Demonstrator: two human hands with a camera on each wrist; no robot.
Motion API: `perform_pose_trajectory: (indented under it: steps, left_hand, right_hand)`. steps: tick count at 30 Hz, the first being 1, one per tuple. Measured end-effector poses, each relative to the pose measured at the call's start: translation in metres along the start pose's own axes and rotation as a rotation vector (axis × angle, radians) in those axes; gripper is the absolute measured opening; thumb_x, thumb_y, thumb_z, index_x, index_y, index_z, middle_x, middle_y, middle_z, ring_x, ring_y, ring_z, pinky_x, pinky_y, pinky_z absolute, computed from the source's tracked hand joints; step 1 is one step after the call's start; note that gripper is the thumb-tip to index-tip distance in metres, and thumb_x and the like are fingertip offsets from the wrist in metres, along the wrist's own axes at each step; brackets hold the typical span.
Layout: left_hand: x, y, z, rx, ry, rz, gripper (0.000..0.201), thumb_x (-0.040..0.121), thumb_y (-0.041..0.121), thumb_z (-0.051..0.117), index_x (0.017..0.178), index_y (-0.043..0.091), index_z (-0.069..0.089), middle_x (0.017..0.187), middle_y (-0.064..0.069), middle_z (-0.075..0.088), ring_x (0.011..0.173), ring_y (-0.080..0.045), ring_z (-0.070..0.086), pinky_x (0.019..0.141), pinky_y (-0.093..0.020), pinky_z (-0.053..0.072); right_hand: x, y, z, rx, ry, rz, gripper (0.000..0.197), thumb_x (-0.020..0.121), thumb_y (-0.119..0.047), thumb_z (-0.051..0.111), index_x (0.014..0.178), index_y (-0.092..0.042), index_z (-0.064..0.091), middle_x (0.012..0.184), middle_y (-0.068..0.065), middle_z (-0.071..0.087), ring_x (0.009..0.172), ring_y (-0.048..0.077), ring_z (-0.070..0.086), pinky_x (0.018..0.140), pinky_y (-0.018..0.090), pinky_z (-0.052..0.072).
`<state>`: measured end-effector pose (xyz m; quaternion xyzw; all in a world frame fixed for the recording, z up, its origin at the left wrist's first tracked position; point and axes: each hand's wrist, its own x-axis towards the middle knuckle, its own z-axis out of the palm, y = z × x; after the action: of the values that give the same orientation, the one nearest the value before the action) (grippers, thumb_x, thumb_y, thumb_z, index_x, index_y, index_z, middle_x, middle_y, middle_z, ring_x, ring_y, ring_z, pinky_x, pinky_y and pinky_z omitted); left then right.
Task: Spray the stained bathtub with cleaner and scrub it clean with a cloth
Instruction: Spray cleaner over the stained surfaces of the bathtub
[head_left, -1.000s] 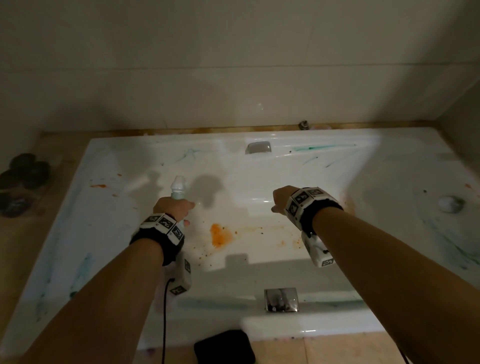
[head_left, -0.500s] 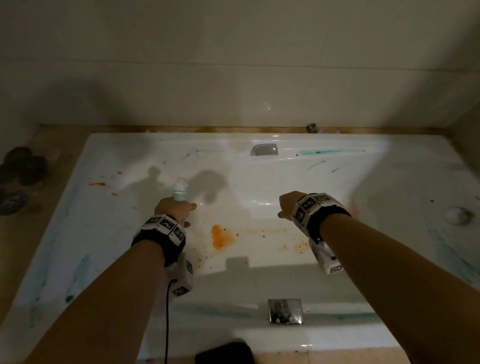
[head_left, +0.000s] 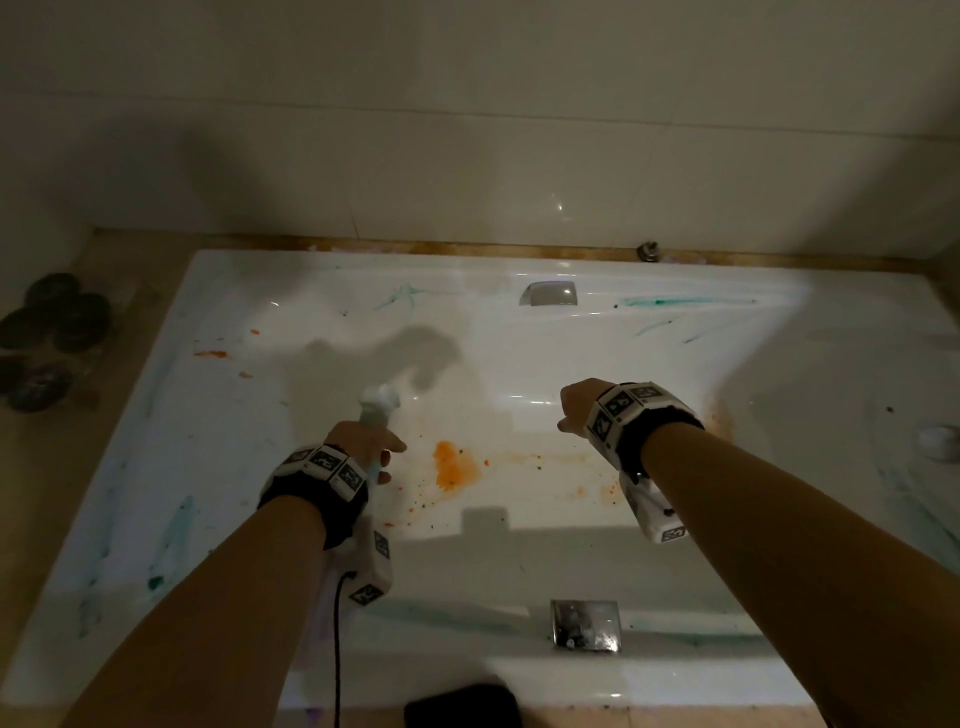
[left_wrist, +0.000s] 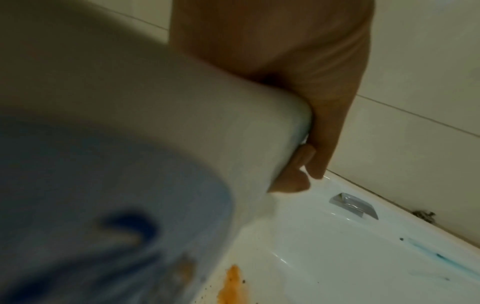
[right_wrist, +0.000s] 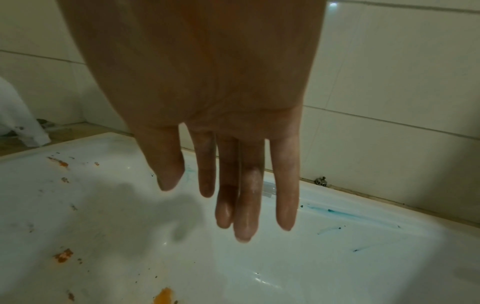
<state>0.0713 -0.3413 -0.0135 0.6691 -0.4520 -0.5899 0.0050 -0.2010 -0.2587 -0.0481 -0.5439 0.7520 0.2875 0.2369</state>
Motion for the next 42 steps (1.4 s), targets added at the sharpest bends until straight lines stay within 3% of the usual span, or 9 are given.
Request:
perform_pose_trajectory:
  steps: [3, 6, 12, 20, 26, 30, 34, 36, 42]
  left_hand:
    - [0.002, -0.006, -0.004, 0.019, 0.030, -0.017, 0.022, 0.085, 0.003, 0.065, 0.064, 0.006, 0.057, 0.067, -0.011, 0.051, 0.057, -0.025, 0.051, 0.060, -0.033, 0.051]
    - [0.001, -0.011, -0.007, 0.065, 0.103, -0.029, 0.030, 0.086, 0.006, 0.064, 0.060, 0.002, 0.050, 0.063, -0.010, 0.051, 0.053, -0.023, 0.053, 0.052, -0.029, 0.045]
    - [-0.006, -0.028, -0.008, 0.022, -0.026, -0.096, 0.014, 0.080, 0.001, 0.069, 0.075, 0.000, 0.056, 0.064, -0.011, 0.050, 0.055, -0.026, 0.049, 0.053, -0.034, 0.046]
    - [-0.021, -0.063, 0.003, 0.036, -0.003, -0.115, 0.020, 0.083, 0.003, 0.067, 0.067, 0.002, 0.055, 0.063, -0.010, 0.049, 0.054, -0.024, 0.048, 0.054, -0.032, 0.048]
    - [-0.038, -0.083, 0.012, 0.091, 0.037, -0.121, 0.027, 0.083, 0.006, 0.068, 0.061, 0.004, 0.052, 0.061, -0.010, 0.050, 0.052, -0.025, 0.050, 0.050, -0.030, 0.045]
    - [-0.051, -0.109, 0.018, 0.136, -0.023, -0.157, 0.027, 0.084, 0.004, 0.066, 0.059, 0.006, 0.055, 0.061, -0.009, 0.049, 0.054, -0.023, 0.049, 0.050, -0.028, 0.044]
    - [-0.063, -0.131, 0.027, 0.095, -0.071, -0.213, 0.003, 0.084, 0.002, 0.064, 0.084, 0.001, 0.061, 0.071, -0.011, 0.052, 0.059, -0.024, 0.047, 0.050, -0.030, 0.041]
    - [-0.065, -0.137, 0.032, 0.145, -0.040, -0.176, 0.011, 0.080, 0.002, 0.066, 0.088, 0.002, 0.058, 0.070, -0.009, 0.054, 0.057, -0.023, 0.051, 0.047, -0.028, 0.044]
    - [-0.075, -0.141, 0.058, 0.185, -0.066, -0.214, 0.019, 0.083, 0.003, 0.067, 0.066, 0.003, 0.058, 0.065, -0.010, 0.052, 0.056, -0.025, 0.051, 0.055, -0.031, 0.049]
  right_hand:
    - [0.002, -0.007, -0.003, -0.005, 0.004, -0.012, 0.024, 0.084, -0.032, 0.067, 0.094, -0.019, 0.049, 0.113, 0.004, 0.060, 0.106, 0.028, 0.058, 0.087, 0.041, 0.051]
    - [0.003, -0.012, -0.006, -0.012, 0.000, -0.024, 0.024, 0.084, -0.031, 0.067, 0.087, -0.018, 0.047, 0.103, 0.002, 0.060, 0.103, 0.026, 0.060, 0.085, 0.039, 0.052]
    - [0.005, -0.019, -0.004, -0.009, 0.031, -0.034, 0.034, 0.082, -0.033, 0.068, 0.077, -0.022, 0.036, 0.104, 0.002, 0.060, 0.101, 0.027, 0.060, 0.085, 0.042, 0.052]
    - [-0.006, -0.018, 0.002, -0.006, 0.026, -0.025, 0.043, 0.079, -0.034, 0.070, 0.065, -0.025, 0.031, 0.094, -0.001, 0.058, 0.096, 0.028, 0.061, 0.083, 0.043, 0.053]
    - [-0.031, -0.021, 0.008, -0.039, 0.037, -0.047, 0.024, 0.083, -0.032, 0.067, 0.085, -0.021, 0.046, 0.097, 0.000, 0.055, 0.102, 0.027, 0.060, 0.085, 0.042, 0.052]
    - [-0.038, -0.024, 0.013, -0.016, 0.056, -0.047, 0.033, 0.082, -0.033, 0.068, 0.072, -0.020, 0.039, 0.098, 0.000, 0.062, 0.095, 0.026, 0.063, 0.082, 0.040, 0.054]
    - [-0.047, -0.029, 0.020, 0.024, 0.050, -0.065, 0.032, 0.085, -0.036, 0.063, 0.073, -0.015, 0.042, 0.090, 0.003, 0.060, 0.090, 0.028, 0.063, 0.082, 0.042, 0.054]
    - [-0.052, -0.029, 0.024, 0.040, 0.048, -0.076, 0.036, 0.088, -0.037, 0.059, 0.066, -0.017, 0.039, 0.083, 0.002, 0.055, 0.084, 0.027, 0.060, 0.083, 0.040, 0.053]
    - [-0.057, -0.011, 0.039, 0.047, 0.047, -0.103, 0.035, 0.088, -0.038, 0.058, 0.065, -0.020, 0.039, 0.079, 0.000, 0.053, 0.084, 0.026, 0.060, 0.082, 0.042, 0.053]
